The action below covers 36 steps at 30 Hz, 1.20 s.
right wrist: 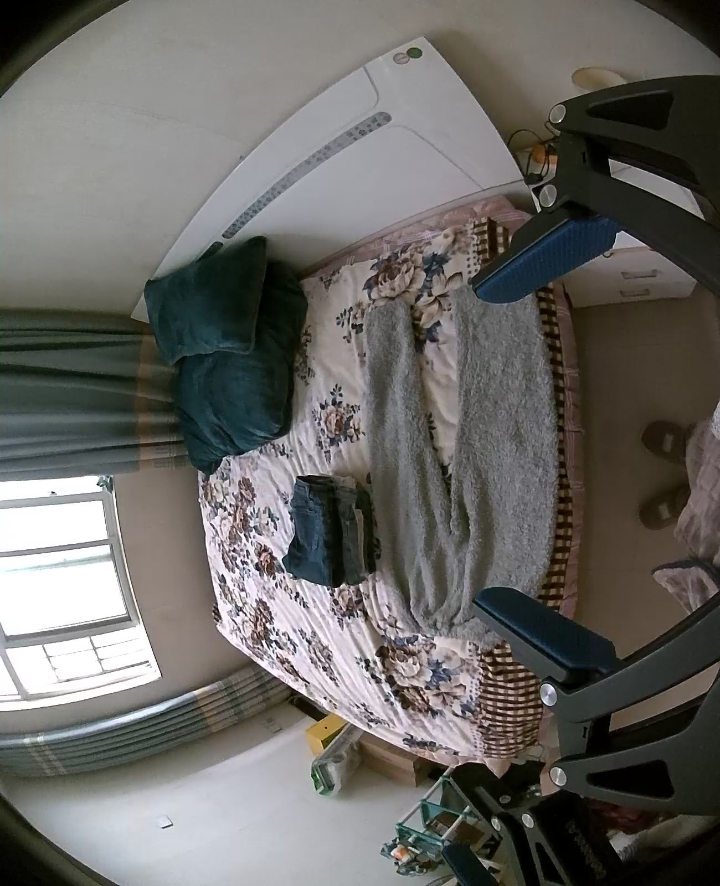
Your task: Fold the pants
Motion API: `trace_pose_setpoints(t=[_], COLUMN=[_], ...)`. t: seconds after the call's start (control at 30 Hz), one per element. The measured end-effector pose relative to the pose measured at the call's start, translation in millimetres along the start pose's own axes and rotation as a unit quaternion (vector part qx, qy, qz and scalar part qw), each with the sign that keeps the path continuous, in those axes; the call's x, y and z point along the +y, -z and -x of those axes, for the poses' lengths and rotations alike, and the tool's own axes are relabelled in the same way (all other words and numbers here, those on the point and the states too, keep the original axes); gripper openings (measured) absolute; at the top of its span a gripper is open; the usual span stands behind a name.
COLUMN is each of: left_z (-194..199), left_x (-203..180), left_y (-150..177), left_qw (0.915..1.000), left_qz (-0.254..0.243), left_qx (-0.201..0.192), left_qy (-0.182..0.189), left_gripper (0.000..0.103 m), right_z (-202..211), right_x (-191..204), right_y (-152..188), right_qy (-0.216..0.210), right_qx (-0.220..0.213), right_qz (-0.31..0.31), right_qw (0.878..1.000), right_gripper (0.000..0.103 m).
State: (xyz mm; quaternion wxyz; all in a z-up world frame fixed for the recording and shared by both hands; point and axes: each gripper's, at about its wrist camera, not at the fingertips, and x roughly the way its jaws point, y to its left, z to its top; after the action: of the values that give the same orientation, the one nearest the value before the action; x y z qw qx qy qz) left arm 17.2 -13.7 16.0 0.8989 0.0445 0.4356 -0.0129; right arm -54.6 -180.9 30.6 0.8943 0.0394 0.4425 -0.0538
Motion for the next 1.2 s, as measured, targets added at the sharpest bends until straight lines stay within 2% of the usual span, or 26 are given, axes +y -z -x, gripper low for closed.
trace_pose_setpoints(t=[0.77, 0.9, 1.07, 1.2], left_z=[0.4, -5.4, -32.1, -61.4], left_x=[-2.8, -7.8, -11.9, -18.3], left_y=[-1.2, -14.3, -25.4, -18.0], left_qw=[1.0000, 0.9998, 0.9987, 0.9971], left_qz=[0.001, 0.007, 0.029, 0.039], left_qx=[-0.005, -0.014, -0.023, -0.015], left_qy=[-0.002, -0.014, -0.035, -0.064], left_gripper=[0.103, 0.103, 0.103, 0.103], right_z=[2.8, 4.2, -15.2, -59.1], right_x=[-2.1, -2.9, -2.6, -1.8], right_y=[-8.2, -10.9, -18.2, -29.7], right_qy=[-0.002, -0.003, 0.009, 0.001], right_qx=[-0.005, -0.006, -0.018, -0.001], right_qz=[-0.003, -0.005, 0.004, 0.015], right_qw=[1.000, 1.000, 1.000, 1.000], right_gripper=[0.103, 0.103, 0.103, 0.103])
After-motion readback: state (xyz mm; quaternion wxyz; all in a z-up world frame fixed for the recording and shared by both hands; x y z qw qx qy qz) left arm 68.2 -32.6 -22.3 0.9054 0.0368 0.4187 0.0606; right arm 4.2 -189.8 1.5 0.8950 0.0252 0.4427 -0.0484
